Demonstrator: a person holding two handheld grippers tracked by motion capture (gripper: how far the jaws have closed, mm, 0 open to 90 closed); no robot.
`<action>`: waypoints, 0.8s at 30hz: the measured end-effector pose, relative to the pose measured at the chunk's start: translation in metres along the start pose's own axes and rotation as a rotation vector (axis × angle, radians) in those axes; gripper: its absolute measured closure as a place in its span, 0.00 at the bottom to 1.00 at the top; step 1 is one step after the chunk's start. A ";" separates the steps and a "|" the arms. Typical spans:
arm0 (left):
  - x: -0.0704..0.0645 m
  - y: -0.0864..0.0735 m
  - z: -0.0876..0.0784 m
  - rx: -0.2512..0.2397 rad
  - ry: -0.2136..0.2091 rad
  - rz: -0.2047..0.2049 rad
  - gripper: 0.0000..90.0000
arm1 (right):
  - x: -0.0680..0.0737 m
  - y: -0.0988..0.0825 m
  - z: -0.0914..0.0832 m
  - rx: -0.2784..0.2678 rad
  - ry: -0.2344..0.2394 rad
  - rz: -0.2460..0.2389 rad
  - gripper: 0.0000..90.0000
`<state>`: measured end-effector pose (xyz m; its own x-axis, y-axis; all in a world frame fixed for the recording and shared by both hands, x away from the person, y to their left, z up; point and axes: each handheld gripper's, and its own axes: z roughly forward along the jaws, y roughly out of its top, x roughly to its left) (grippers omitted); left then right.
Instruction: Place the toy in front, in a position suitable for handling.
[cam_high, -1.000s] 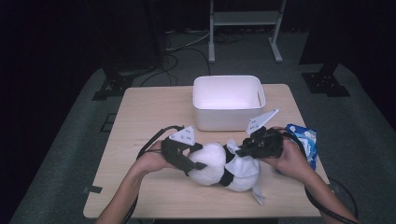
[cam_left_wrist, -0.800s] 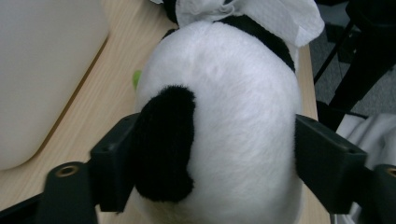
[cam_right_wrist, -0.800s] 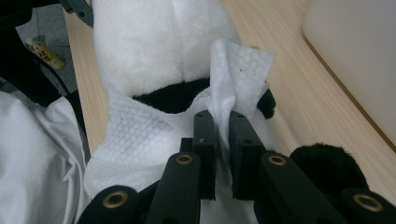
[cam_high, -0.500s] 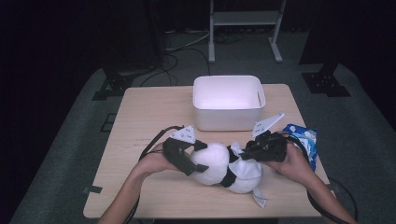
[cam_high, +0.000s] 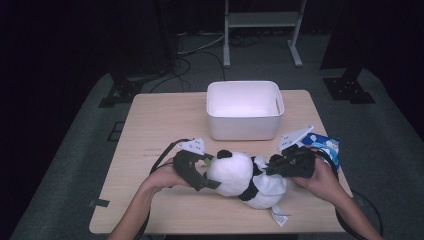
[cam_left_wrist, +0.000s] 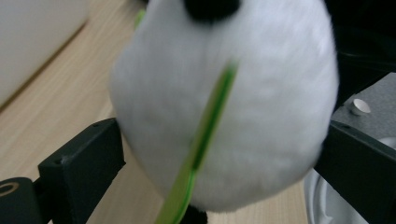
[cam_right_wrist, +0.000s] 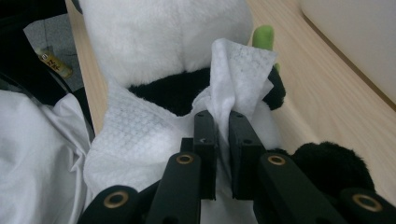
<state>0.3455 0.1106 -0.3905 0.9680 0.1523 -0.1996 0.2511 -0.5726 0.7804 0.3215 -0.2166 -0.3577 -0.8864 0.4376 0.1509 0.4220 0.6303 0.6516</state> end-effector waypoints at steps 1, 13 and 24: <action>0.000 -0.001 0.002 -0.008 -0.016 0.001 0.03 | -0.001 -0.002 -0.001 -0.002 0.002 0.003 0.92; -0.012 0.017 -0.012 -0.057 0.038 0.087 0.32 | 0.003 0.008 -0.016 -0.068 -0.007 0.008 0.93; -0.031 0.036 -0.039 0.005 0.135 0.146 0.33 | 0.016 0.041 -0.019 -0.118 0.019 -0.051 0.93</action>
<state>0.3247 0.1165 -0.3330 0.9847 0.1740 -0.0032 0.1087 -0.6001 0.7925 0.3206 -0.1957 -0.3143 -0.9100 0.3939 0.1291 0.3523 0.5707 0.7417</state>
